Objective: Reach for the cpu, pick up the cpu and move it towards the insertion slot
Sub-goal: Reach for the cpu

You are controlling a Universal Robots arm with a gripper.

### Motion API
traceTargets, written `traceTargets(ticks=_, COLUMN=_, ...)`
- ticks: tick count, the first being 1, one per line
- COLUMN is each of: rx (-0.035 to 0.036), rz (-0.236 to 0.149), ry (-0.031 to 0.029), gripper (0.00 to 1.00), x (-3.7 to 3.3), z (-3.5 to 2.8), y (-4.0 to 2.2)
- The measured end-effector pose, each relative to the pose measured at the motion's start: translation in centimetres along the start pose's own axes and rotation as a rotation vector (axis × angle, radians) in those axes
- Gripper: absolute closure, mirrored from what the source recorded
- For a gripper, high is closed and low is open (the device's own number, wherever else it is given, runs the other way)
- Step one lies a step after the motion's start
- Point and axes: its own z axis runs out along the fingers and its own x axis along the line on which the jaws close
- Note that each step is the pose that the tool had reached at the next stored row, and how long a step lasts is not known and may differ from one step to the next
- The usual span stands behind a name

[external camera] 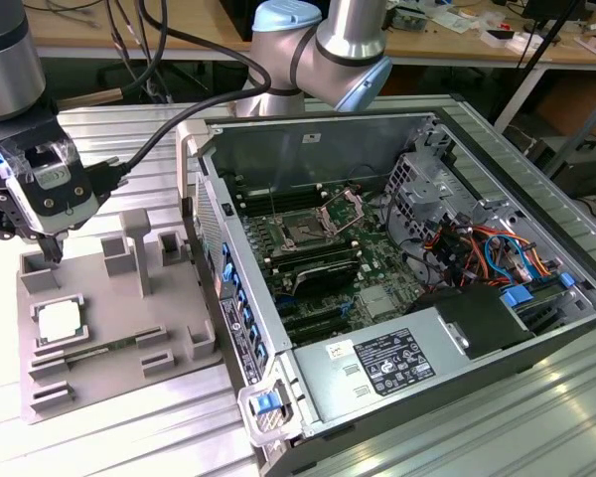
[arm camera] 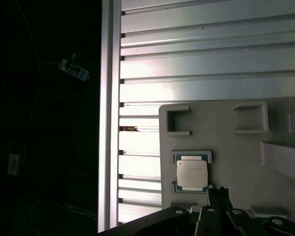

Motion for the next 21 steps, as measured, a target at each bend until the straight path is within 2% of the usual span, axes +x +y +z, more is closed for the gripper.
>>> traceTargets(ticks=21, rx=0.0, rz=0.0, ry=-0.0001, gripper=0.89, x=0.0, z=0.35, y=-0.01)
